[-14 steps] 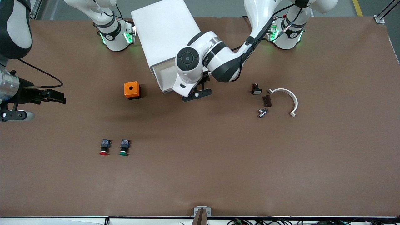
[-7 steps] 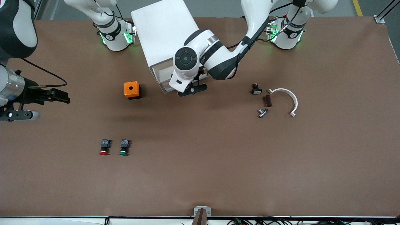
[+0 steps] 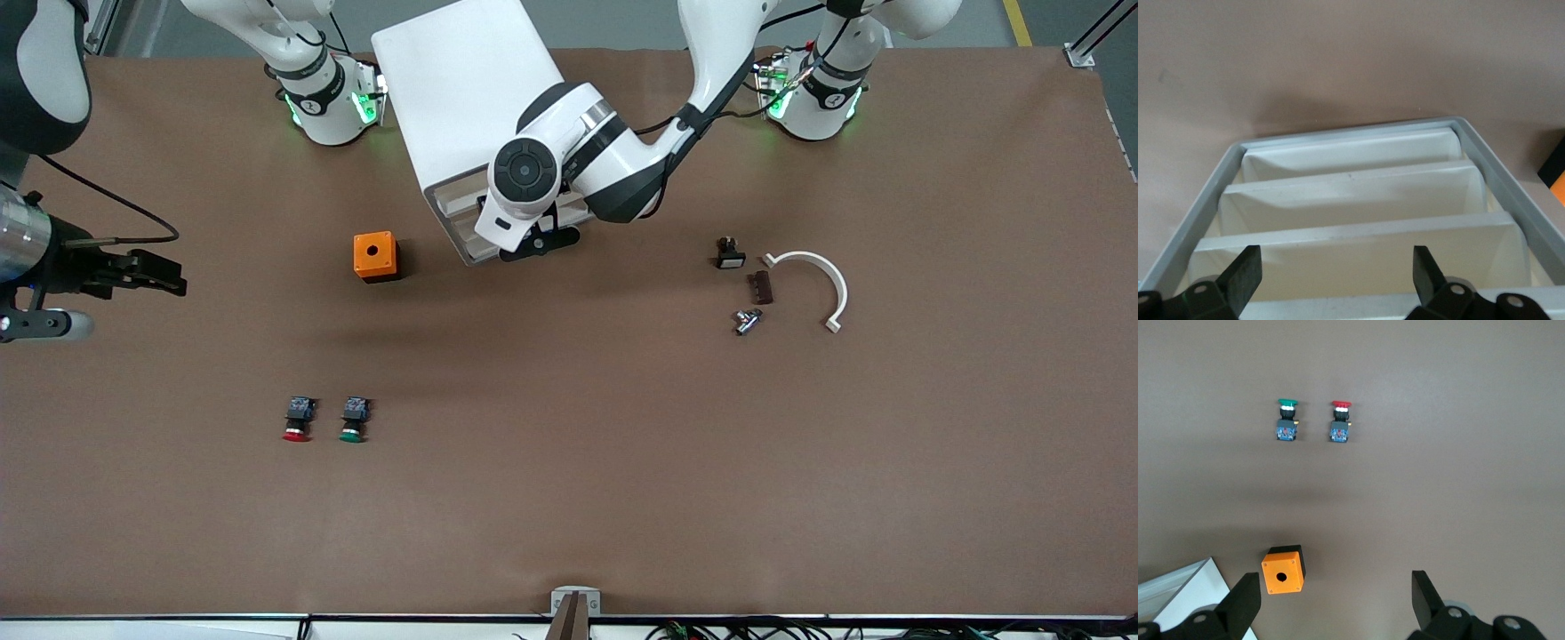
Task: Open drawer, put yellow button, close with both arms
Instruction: 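Push the drawer fully shut with the left gripper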
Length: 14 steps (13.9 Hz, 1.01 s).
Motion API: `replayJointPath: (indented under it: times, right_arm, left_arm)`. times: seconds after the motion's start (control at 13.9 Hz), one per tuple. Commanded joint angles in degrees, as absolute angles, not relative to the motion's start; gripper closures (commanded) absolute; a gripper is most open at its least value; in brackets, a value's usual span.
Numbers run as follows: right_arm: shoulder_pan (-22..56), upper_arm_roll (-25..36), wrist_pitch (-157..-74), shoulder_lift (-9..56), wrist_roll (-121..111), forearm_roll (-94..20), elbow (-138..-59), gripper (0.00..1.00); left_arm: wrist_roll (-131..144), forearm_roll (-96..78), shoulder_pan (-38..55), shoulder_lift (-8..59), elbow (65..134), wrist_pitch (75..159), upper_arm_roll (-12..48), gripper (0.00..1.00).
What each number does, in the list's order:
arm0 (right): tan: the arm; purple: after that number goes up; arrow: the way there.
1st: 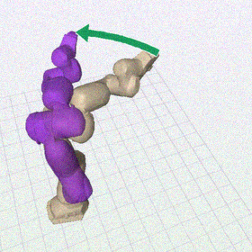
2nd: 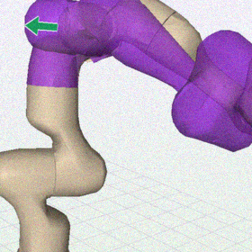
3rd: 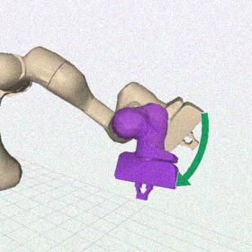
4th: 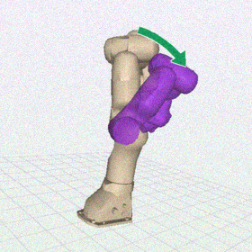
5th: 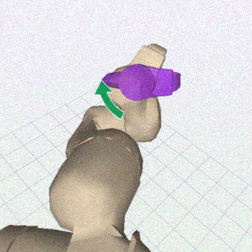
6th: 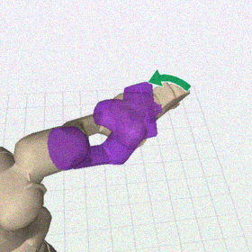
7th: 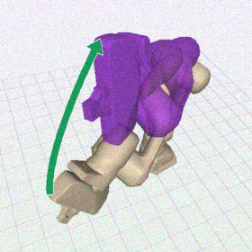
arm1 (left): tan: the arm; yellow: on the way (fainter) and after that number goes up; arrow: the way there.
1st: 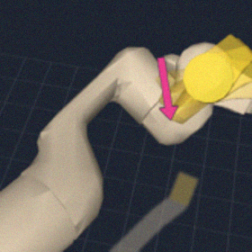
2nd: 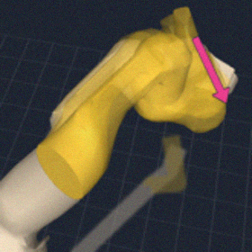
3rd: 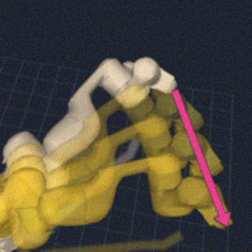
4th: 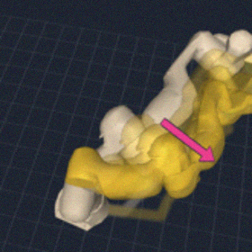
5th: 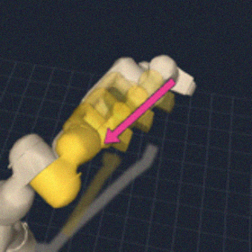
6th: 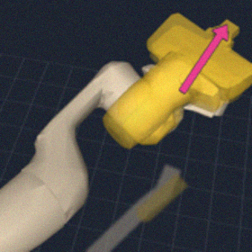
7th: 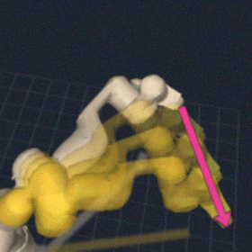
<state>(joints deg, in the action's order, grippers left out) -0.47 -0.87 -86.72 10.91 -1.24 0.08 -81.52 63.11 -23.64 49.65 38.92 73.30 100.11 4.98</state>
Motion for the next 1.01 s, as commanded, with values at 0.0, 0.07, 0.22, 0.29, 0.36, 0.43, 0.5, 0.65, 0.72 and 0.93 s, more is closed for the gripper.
replayJointPath:
  times: [0.0, 0.07, 0.22, 0.29, 0.36, 0.43, 0.5, 0.65, 0.72, 0.93]
  right_arm:
    - [-1.6, -1.1, -85.5, 9.9, -1.5, -0.1, -80.5, 0.00]
    - [-1.6, -1.2, -83.9, 9.7, -1.6, 0.0, -80.5, 0.00]
    - [-1.6, -1.1, -82.7, 7.5, -1.0, 0.0, -81.1, 0.00]
    - [-1.6, -1.1, -81.2, 7.2, -0.9, 0.0, -81.4, 0.00]
    - [-1.6, -1.1, -80.2, 6.6, -0.9, 0.0, -81.5, 0.00]
    - [-1.4, -1.1, -79.8, 5.5, -1.0, 0.0, -81.7, 0.00]
    - [-1.4, -1.2, -79.8, 4.5, -1.0, 0.0, -82.3, 0.00]
    - [-1.5, -1.2, -80.2, 2.1, -1.0, 0.0, -85.2, 0.00]
    - [-1.5, -1.2, -80.9, 0.9, -1.0, 0.0, -87.3, 0.00]
    - [-1.2, -1.3, -81.5, -1.1, -1.0, 0.0, -89.4, 0.00]
  left_arm:
    - [63.2, -26.9, 51.2, 38.6, 74.0, 100.7, 4.9, 0.00]
    - [63.2, -27.2, 51.2, 38.6, 74.1, 100.7, 4.9, 0.00]
    - [63.1, -27.9, 51.2, 38.5, 74.6, 100.7, 4.9, 0.00]
    - [63.1, -28.0, 51.2, 38.5, 75.0, 100.7, 4.9, 0.00]
    - [63.1, -28.1, 51.3, 38.5, 75.1, 100.8, 4.9, 0.00]
    - [63.1, -28.1, 51.4, 38.5, 75.4, 100.7, 4.9, 0.00]
    - [63.1, -28.1, 51.4, 38.5, 75.6, 100.8, 4.9, 0.00]
    - [63.1, -28.1, 51.3, 38.3, 75.6, 100.8, 4.9, 0.00]
    - [63.1, -28.1, 51.2, 38.2, 75.6, 100.8, 4.9, 0.00]
    - [63.1, -27.9, 50.5, 37.5, 75.4, 100.8, 4.7, 0.00]
